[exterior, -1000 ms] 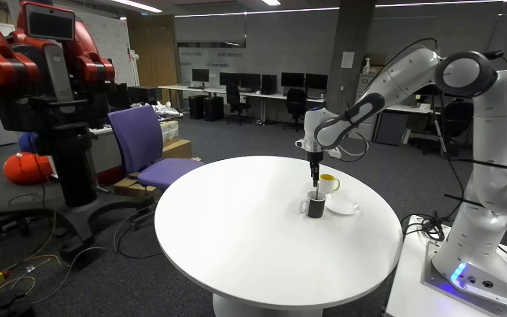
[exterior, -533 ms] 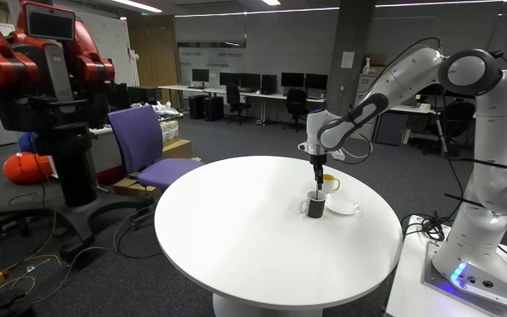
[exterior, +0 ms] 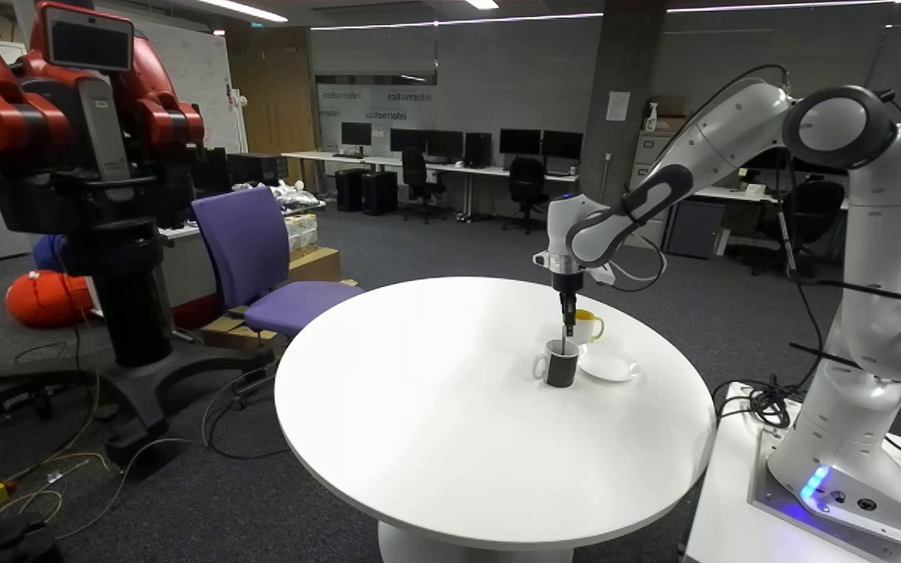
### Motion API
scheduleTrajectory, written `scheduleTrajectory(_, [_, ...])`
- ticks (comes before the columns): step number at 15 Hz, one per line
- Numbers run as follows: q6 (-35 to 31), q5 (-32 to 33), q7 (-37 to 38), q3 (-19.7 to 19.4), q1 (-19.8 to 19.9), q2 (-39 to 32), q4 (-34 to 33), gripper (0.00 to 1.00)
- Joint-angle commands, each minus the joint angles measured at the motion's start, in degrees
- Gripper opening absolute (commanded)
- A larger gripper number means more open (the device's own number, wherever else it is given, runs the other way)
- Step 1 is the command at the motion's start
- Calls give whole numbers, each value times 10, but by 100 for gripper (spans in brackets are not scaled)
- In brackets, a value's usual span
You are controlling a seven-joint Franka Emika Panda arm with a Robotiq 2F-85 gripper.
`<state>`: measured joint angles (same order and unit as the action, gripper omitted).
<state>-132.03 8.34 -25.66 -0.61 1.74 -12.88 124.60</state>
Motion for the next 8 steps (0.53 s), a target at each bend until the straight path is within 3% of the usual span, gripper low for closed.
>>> scheduleTrajectory(1, [-9, 9, 22, -1, 5, 28, 20, 77])
scheduleTrajectory(4, [-10, 7, 27, -2, 6, 26, 18, 76])
scheduleTrajectory(8, [-18, 4, 21, -2, 8, 19, 16, 68])
